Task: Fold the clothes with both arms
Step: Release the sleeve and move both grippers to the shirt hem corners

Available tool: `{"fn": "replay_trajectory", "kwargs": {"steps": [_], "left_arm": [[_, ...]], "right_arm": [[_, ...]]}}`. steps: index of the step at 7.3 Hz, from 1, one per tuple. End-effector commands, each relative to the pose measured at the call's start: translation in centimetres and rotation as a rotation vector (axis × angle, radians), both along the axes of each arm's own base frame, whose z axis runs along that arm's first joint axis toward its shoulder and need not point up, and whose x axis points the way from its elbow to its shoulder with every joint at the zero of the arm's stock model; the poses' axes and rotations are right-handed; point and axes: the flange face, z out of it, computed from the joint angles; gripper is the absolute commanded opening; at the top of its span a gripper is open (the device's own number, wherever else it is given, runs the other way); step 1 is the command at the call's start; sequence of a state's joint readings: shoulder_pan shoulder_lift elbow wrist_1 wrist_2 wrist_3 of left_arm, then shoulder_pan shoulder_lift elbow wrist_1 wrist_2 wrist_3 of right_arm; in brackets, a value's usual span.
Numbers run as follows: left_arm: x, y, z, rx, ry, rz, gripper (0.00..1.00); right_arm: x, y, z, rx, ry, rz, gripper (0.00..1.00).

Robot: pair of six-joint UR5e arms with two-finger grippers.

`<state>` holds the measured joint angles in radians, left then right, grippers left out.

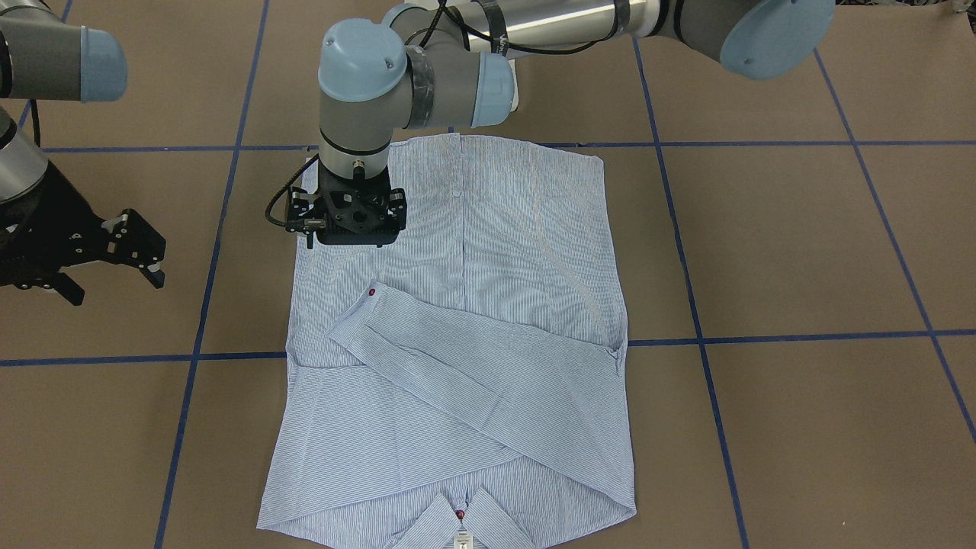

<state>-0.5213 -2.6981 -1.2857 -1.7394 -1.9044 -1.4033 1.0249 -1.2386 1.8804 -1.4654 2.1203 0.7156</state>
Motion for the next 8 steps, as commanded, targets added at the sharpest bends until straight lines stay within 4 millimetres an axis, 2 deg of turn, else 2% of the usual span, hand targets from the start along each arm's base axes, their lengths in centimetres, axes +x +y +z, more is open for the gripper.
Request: {"fn": "replay_trajectory", "kwargs": {"steps": [1,2,3,4,5,6,7,8], "left_arm": [[-7.7,4.4,5.5,0.062,-0.016,0.048,1.00],[-11.2,6.2,10.2,0.100,-0.029,0.068,1.00],[-13.6,7.7,12.9,0.109,-0.038,0.073,1.00],[-15.4,8.9,14.3,0.127,-0.040,0.054,1.00],[-17.4,10.6,15.6,0.141,-0.037,0.037,1.00],[-19.4,13.8,18.0,0.139,-0.049,0.044,1.00],[-19.6,16.2,20.0,0.135,-0.070,0.023,1.00],[-18.9,18.1,22.8,0.122,-0.091,0.022,1.00]], "right_arm": [[-3.8,4.5,-3.6,-0.091,-0.081,0.035,1.00],[-7.0,7.5,-4.8,-0.114,-0.086,0.072,1.00],[-9.8,11.5,-5.3,-0.131,-0.086,0.088,1.00],[-11.8,15.6,-4.5,-0.135,-0.062,0.110,1.00],[-12.9,19.3,-3.2,-0.135,-0.039,0.110,1.00],[-14.2,22.4,-2.4,-0.153,-0.036,0.119,1.00],[-16.0,25.1,-1.8,-0.151,-0.044,0.146,1.00],[-17.4,27.6,-0.8,-0.128,-0.033,0.160,1.00]]}}
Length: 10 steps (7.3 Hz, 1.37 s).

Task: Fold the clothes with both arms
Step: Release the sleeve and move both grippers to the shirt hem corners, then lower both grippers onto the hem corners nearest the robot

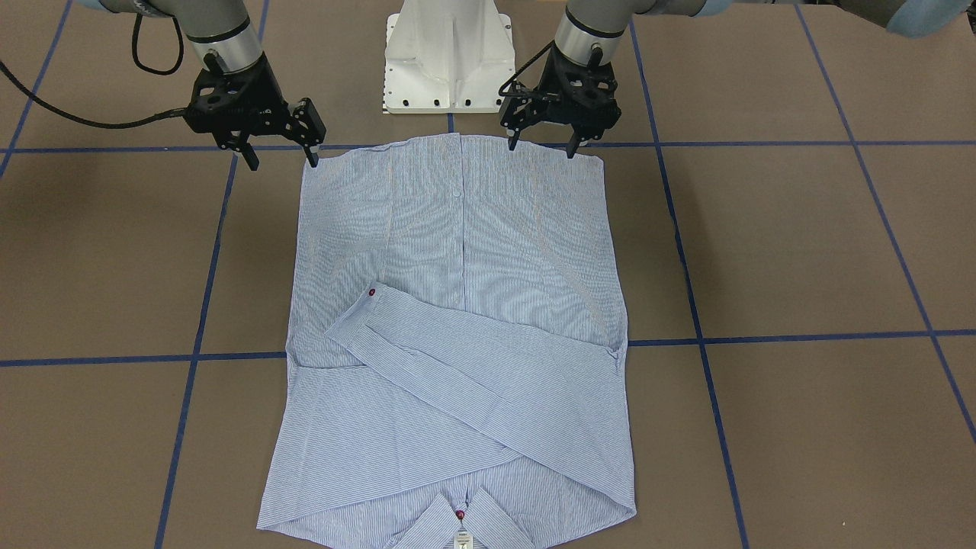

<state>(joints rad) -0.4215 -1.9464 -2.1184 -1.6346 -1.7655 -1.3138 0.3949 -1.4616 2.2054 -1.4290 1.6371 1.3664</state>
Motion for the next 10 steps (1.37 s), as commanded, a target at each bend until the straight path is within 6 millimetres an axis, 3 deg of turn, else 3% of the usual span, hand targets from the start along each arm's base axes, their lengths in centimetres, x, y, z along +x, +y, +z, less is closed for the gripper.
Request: {"fn": "replay_trajectory", "kwargs": {"steps": [1,3,5,6,7,9,10], "left_arm": [[0.2,4.9,6.2,-0.040,0.000,-0.035,1.00],[-0.9,7.0,12.0,-0.038,0.000,-0.060,1.00],[1.5,7.5,15.2,-0.052,-0.076,-0.040,1.00],[2.2,7.4,15.1,-0.054,-0.073,-0.035,1.00],[2.5,7.4,14.8,-0.055,-0.068,-0.034,0.94],[3.5,7.3,15.2,-0.060,-0.078,-0.027,0.57],[4.1,7.1,15.7,-0.062,-0.088,-0.027,0.55]], "right_arm": [[-2.0,5.4,1.7,0.018,0.018,0.017,1.00],[-2.1,5.8,1.7,0.020,0.018,0.021,1.00],[-2.1,5.9,1.7,0.021,0.018,0.021,1.00],[-2.1,5.9,1.7,0.021,0.017,0.021,1.00],[-2.1,5.9,1.7,0.021,0.017,0.021,1.00],[-2.1,5.8,1.7,0.028,0.018,0.029,1.00],[-2.1,5.8,1.7,0.028,0.018,0.029,1.00]]}}
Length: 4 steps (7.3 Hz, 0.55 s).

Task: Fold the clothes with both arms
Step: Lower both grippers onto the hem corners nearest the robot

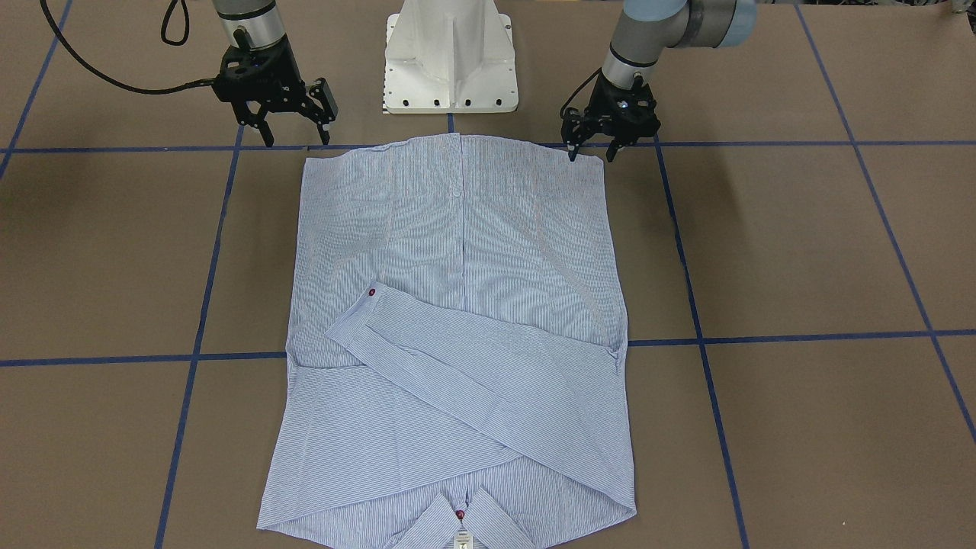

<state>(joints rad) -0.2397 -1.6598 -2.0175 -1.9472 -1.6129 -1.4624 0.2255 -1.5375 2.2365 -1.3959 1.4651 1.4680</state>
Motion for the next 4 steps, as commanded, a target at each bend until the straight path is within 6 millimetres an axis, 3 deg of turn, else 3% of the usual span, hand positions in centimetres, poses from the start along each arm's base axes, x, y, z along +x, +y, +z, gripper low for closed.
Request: {"fn": "replay_trajectory", "kwargs": {"steps": [1,4], "left_arm": [[0.8,-0.2,0.8,-0.001,-0.018,0.004,0.55],[-0.2,-0.3,-0.1,0.000,-0.026,0.005,0.53]], "right_arm": [[0.0,0.0,0.0,0.001,0.000,0.001,1.00],[0.0,0.0,-0.1,0.001,-0.002,0.001,1.00]]}}
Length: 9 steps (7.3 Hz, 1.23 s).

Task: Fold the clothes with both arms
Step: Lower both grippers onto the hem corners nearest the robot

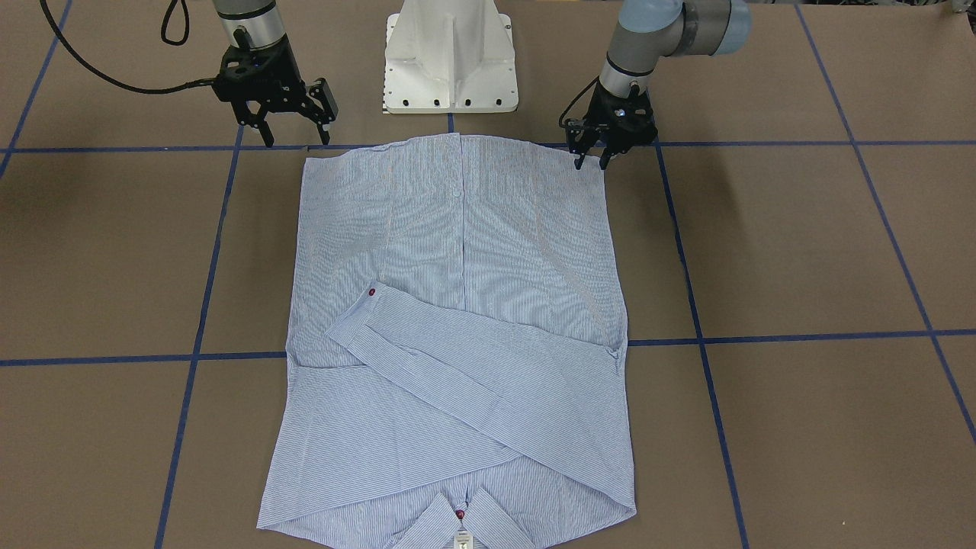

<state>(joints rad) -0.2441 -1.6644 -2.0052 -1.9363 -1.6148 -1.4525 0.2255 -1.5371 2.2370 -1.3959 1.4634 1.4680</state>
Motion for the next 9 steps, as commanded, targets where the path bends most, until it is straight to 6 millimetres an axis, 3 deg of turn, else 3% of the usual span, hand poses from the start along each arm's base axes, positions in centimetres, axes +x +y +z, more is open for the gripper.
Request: {"fn": "replay_trajectory", "kwargs": {"steps": [1,9], "left_arm": [[-0.86,0.44,-1.50,-0.018,-0.024,0.019,0.53],[-0.30,0.60,-0.68,-0.003,-0.055,0.049,0.51]], "right_arm": [[-0.01,0.07,-0.05,0.000,-0.001,-0.002,1.00],[-0.10,0.10,-0.05,0.001,-0.001,-0.002,1.00]]}}
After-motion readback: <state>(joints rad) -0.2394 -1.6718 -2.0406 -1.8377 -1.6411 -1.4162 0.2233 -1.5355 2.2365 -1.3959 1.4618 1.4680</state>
